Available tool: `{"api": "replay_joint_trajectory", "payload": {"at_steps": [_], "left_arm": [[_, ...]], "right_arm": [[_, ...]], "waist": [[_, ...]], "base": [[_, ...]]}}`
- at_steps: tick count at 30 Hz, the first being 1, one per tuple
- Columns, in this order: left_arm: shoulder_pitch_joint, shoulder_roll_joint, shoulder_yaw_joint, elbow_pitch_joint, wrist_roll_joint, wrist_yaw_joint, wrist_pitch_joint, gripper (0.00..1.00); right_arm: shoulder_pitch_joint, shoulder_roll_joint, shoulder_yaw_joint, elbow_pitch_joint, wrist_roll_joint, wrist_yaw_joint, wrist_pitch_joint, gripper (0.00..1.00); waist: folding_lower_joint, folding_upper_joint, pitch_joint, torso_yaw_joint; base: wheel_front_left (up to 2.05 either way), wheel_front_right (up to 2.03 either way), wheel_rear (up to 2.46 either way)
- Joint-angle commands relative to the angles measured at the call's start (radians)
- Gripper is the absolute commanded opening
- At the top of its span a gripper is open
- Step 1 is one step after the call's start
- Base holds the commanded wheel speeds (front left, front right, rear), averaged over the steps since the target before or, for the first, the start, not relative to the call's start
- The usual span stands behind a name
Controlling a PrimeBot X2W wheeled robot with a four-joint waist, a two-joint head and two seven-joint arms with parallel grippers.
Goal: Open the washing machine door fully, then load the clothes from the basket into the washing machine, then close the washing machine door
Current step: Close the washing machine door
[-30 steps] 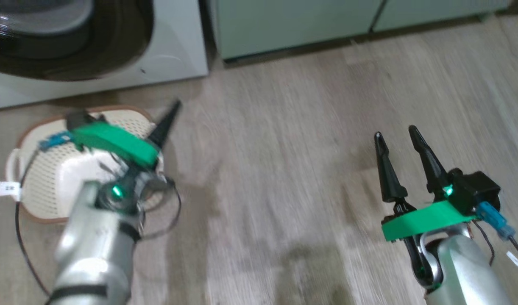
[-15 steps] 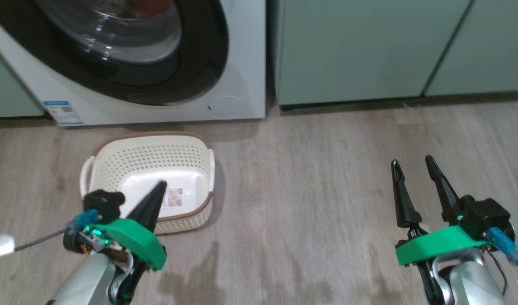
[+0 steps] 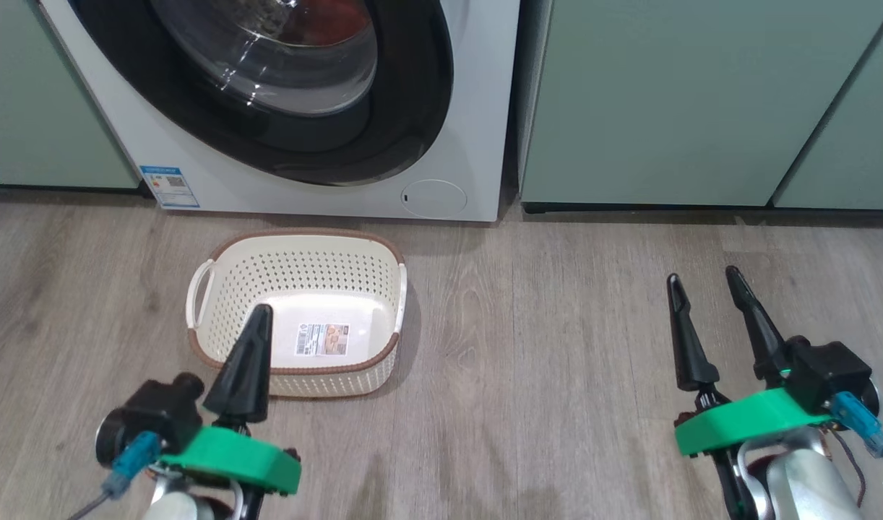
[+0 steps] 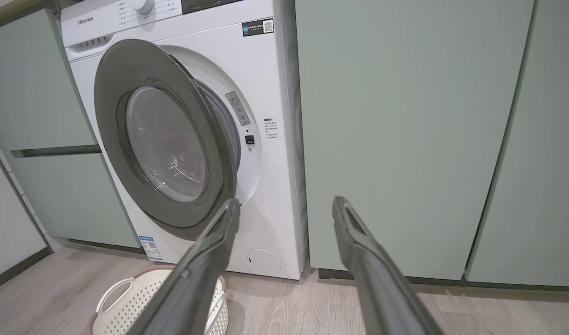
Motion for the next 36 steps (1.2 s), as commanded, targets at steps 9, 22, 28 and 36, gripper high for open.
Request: {"api": "replay_joint_trajectory", "payload": {"at_steps": [9,22,28,36], "left_arm": [[-0.023,-0.020,0.061,-0.012,0.079,-0.046,-0.012,1.00],[-0.028,-0.021,0.038,-0.015,0.061,-0.033,-0.012,1.00],[-0.026,-0.021,0.040,-0.018,0.059,-0.026,-0.012,1.00],[-0.025,-0.021,0.037,-0.017,0.059,-0.020,-0.012,1.00]], "right_arm": [[-0.008,-0.001,0.038,-0.030,-0.004,0.000,-0.009,1.00],[-0.012,0.001,0.038,-0.031,-0.003,0.000,-0.009,1.00],[-0.012,0.002,0.040,-0.029,-0.003,0.000,-0.009,1.00],[-0.016,0.002,0.040,-0.024,-0.002,0.000,-0.009,1.00]], "waist": [[0.0001,-0.0001,0.004,0.008],[0.0001,-0.0001,0.006,0.012],[0.0001,-0.0001,0.004,0.009],[0.0001,-0.0001,0.003,0.004]], "base": [[0.00,0.00,0.00],[0.00,0.00,0.00],[0.00,0.00,0.00],[0.00,0.00,0.00]]}}
